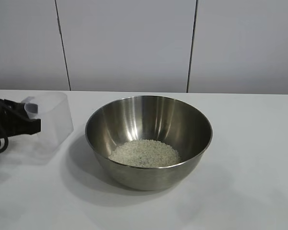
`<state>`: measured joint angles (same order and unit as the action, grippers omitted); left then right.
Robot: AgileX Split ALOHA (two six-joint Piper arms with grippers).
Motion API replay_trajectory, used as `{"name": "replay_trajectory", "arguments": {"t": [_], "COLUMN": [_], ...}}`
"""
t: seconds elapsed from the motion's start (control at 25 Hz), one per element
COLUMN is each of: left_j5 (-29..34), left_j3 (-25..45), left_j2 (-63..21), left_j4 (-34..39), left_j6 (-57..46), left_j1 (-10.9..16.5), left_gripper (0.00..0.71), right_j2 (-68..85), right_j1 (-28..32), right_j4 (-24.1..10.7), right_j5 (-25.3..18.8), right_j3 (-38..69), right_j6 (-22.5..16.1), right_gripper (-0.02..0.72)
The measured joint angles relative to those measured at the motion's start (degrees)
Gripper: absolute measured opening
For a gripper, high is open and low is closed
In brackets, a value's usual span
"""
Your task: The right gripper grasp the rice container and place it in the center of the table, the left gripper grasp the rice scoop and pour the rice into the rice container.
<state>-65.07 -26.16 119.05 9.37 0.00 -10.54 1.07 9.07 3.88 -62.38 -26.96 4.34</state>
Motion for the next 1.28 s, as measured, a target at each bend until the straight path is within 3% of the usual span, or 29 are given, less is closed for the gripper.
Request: {"name": "replay_trajectory", "arguments": {"t": [0.2, 0.44, 0.56, 1.0, 1.28], "left_j5": [-0.1, -0.8, -0.9, -2.0, -0.9], "left_j3": [0.0, 1.4, 3.9, 14.3, 17.6], "left_j2": [0.5, 0.5, 0.5, -0.8, -15.4], "left_j4": [-0.1, -0.2, -0.2, -0.2, -0.2], "left_j6": [0.0, 0.0, 0.0, 0.7, -0.9], "left_j1": [0.0, 0.0, 0.0, 0.0, 0.0], "left_gripper": [0.052, 0.384, 0.479, 0.515, 0.515], "right_j2": [0.0, 0.0, 0.0, 0.0, 0.0], "right_j1": [0.0, 0.0, 0.0, 0.0, 0.0], "right_j4": [0.0, 0.0, 0.0, 0.0, 0.0], "right_j5": [0.0, 0.0, 0.0, 0.0, 0.0], "right_j3": [0.0, 0.0, 0.0, 0.0, 0.0], "right_j6": [0.0, 0.0, 0.0, 0.0, 0.0], "right_gripper": [0.567, 0.567, 0.567, 0.567, 0.567]}}
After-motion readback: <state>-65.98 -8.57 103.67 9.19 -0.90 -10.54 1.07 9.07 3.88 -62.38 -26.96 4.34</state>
